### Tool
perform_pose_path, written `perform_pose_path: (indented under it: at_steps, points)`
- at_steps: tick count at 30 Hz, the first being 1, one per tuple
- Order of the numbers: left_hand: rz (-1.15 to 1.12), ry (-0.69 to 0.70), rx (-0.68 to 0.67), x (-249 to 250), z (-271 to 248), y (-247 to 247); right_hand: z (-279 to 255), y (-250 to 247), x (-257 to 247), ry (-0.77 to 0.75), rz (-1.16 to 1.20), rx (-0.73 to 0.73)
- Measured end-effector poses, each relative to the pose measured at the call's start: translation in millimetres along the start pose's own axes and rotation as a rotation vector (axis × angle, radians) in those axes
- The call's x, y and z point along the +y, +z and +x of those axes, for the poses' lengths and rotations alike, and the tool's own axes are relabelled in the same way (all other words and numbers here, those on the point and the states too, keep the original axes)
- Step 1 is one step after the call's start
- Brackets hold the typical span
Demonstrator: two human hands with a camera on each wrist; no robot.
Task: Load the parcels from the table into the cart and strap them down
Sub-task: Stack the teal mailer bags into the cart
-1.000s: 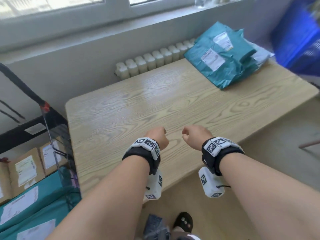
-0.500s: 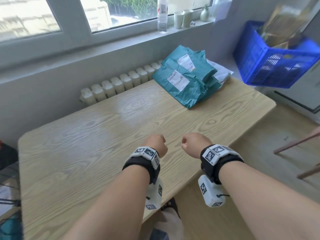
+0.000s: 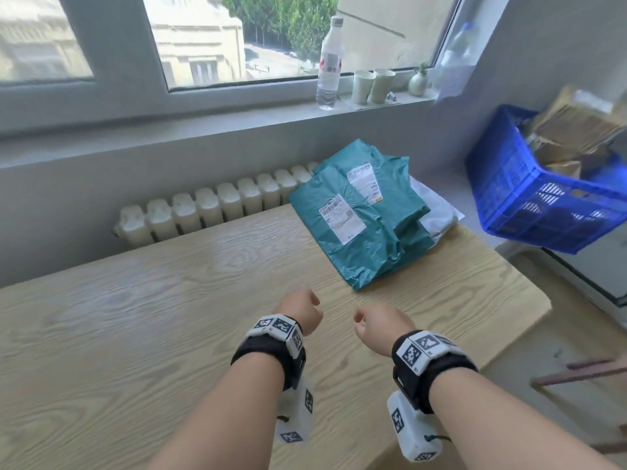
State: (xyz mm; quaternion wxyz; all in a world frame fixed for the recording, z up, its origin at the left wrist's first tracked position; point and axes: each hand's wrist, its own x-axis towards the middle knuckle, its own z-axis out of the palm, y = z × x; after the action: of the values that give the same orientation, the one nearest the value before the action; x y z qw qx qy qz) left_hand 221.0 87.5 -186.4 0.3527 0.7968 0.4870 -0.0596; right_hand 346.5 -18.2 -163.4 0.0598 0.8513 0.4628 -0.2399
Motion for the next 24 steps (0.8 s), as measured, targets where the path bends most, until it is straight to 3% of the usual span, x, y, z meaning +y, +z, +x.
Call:
perform_pose_path:
  at_steps: [12,24]
  points:
    - [-0.065,-0.046,0.060,48,68,-27,78,-79,42,-0.036,0.125,0.125]
    - [-0.140,-0.165,0.132,106,132,-40,174,-128,69,-0.211,0.188,0.124]
